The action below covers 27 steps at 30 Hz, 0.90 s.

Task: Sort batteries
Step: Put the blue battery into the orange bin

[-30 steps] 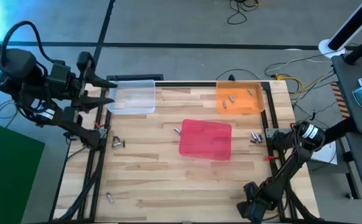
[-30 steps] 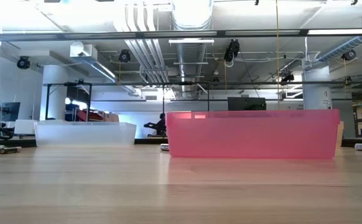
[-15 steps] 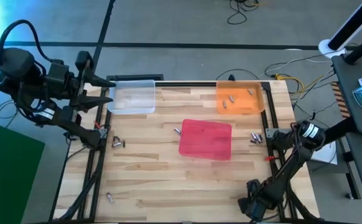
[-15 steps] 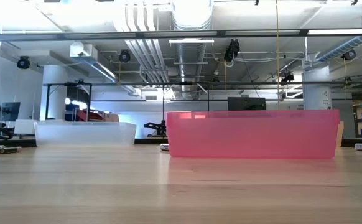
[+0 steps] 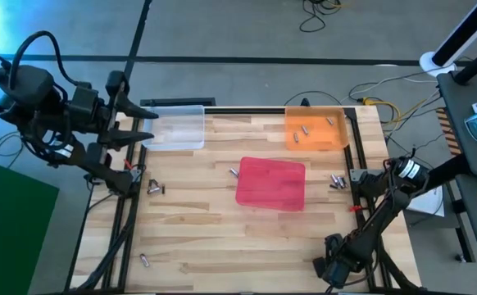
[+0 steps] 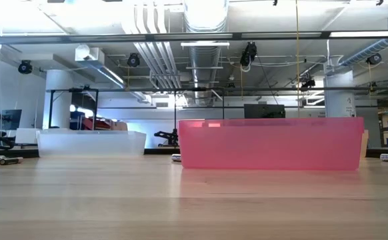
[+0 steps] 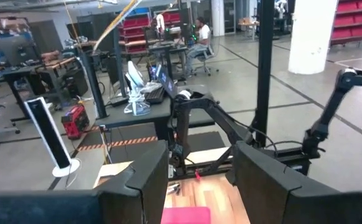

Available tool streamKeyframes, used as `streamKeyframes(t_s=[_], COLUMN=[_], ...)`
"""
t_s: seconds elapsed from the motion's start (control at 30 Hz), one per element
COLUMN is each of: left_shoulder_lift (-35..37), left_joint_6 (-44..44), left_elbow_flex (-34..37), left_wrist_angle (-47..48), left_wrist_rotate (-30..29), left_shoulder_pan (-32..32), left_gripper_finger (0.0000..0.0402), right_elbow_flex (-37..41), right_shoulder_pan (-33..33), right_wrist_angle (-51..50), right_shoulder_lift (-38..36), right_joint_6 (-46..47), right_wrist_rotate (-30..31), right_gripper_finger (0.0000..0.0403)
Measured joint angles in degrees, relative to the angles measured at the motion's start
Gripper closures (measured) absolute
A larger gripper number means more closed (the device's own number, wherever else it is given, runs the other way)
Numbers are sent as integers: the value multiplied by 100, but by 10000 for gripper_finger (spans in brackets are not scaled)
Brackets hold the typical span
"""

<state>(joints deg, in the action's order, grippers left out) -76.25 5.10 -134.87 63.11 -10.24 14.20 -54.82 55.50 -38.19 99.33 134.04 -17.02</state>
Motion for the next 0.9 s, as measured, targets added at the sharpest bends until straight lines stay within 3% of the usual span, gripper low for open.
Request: streamKeyframes(t_s=[0.37,0.7,0.9], left_shoulder_lift=[-85,35,114], left_joint_6=[30,-376,-54], left_elbow_flex=[4,7,7], left_wrist_angle=[-12,385,396], left_wrist_rotate=[393,536,346], left_shoulder_pan=[8,114,114], left_gripper_finger=[244,244,244], right_elbow_flex=[-39,-760,-1168], right_shoulder_pan=[-1,-51,-624], right_wrist_angle=[351,58,-1036], right_shoulder_lift=[2,-410,-1178], right_joint_6=[-134,-305,-985], right_wrist_rotate=[154,257,1417], right_gripper_finger=[378,379,379])
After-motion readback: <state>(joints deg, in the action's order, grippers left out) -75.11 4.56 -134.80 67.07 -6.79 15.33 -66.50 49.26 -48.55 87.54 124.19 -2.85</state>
